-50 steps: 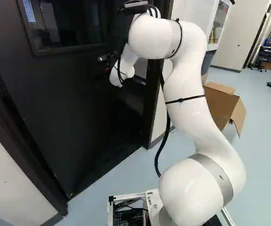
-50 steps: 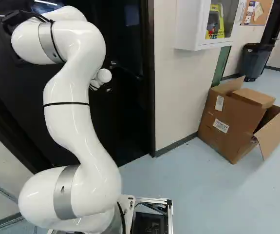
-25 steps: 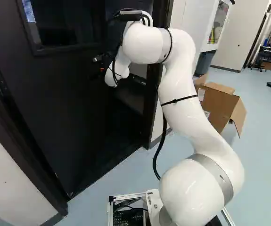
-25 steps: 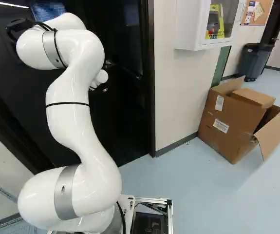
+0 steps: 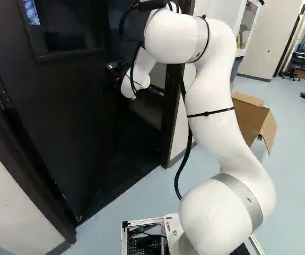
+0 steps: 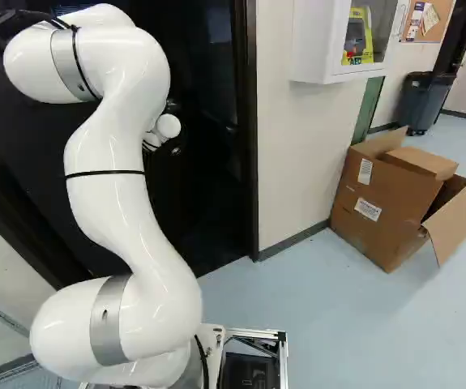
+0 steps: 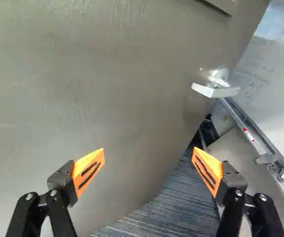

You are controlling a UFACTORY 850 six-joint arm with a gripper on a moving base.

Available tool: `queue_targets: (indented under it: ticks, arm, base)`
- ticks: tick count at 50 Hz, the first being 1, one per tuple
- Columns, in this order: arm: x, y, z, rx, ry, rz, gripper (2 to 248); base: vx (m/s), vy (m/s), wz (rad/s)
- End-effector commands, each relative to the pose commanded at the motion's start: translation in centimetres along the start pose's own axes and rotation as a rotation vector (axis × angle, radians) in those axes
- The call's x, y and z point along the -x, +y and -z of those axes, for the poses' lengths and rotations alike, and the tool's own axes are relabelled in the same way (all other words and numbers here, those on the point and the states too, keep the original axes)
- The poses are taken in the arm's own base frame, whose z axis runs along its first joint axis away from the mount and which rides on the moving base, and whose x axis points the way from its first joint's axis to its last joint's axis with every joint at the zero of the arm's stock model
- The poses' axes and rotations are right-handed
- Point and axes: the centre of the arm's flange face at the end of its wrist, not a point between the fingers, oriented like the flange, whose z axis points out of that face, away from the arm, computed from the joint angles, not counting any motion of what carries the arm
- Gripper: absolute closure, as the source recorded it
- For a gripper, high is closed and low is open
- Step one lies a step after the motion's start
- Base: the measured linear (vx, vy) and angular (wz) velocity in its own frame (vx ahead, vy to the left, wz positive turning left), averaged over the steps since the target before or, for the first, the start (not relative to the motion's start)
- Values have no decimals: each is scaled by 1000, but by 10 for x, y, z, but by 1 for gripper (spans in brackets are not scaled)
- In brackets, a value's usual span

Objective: Open the door and move inside

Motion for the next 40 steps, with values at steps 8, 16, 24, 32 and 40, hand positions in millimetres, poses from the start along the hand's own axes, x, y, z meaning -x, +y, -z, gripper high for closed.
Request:
queue_targets:
  ticks: [8, 16, 24, 32, 40]
  arm:
    - [2, -2, 17, 12, -10, -20, 3]
    - [4, -5, 34, 25, -19, -40, 3]
    - [6, -7, 52, 42, -27, -63, 3]
    - [8, -7, 69, 63, -33, -90, 3]
    - [11, -5, 86, 91, -38, -119, 3]
  base:
    - [0, 0, 0]
    - [0, 0, 0]
    - [0, 0, 0]
    - [0, 0, 0]
    - [0, 0, 0]
